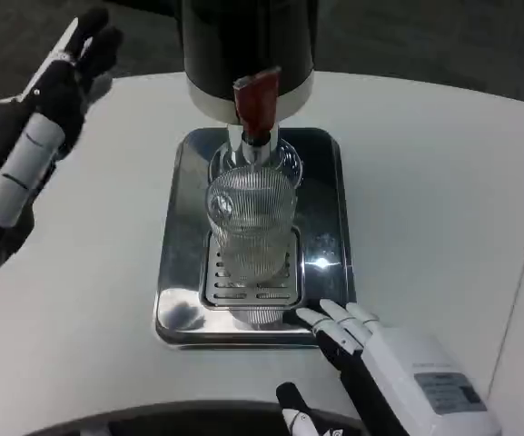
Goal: Grasp the cup under the faucet to collect the drink, then remove the cup.
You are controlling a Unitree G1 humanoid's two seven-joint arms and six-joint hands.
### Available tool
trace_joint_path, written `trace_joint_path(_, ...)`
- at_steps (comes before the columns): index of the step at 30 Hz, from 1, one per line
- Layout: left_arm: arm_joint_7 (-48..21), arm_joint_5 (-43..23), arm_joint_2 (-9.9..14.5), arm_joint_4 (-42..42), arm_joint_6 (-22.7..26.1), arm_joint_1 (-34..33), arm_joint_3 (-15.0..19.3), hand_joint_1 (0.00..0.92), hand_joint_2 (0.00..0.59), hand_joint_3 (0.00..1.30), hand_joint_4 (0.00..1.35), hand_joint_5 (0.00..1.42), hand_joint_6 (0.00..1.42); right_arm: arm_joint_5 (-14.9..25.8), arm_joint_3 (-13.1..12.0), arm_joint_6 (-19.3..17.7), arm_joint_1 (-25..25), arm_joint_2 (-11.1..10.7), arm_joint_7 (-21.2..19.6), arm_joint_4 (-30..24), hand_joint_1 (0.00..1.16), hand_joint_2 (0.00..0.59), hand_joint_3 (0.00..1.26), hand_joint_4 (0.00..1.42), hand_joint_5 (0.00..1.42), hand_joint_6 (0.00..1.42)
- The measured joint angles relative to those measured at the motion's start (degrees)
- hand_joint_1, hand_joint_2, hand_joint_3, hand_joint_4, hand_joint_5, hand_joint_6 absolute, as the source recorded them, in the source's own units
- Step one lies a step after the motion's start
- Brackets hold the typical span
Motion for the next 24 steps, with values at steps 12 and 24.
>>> trace_joint_path(12,-15.42,-16.7,1.39,-6.57,19.76,-6.42,7.71,0.0,0.242,0.0,0.0,0.0,0.0,0.0,0.21,0.04,0.31,0.75,0.14,-0.17,0.33,0.467,0.2,0.11,0.11,0.18)
trace_joint_path(24,-23.11,-12.73,1.43,-0.95,26.95,-16.83,5.43,0.0,0.163,0.0,0.0,0.0,0.0,-0.15,0.1,0.08,2.23,1.22,0.15,-2.04,0.33,0.467,0.2,0.11,0.12,0.18)
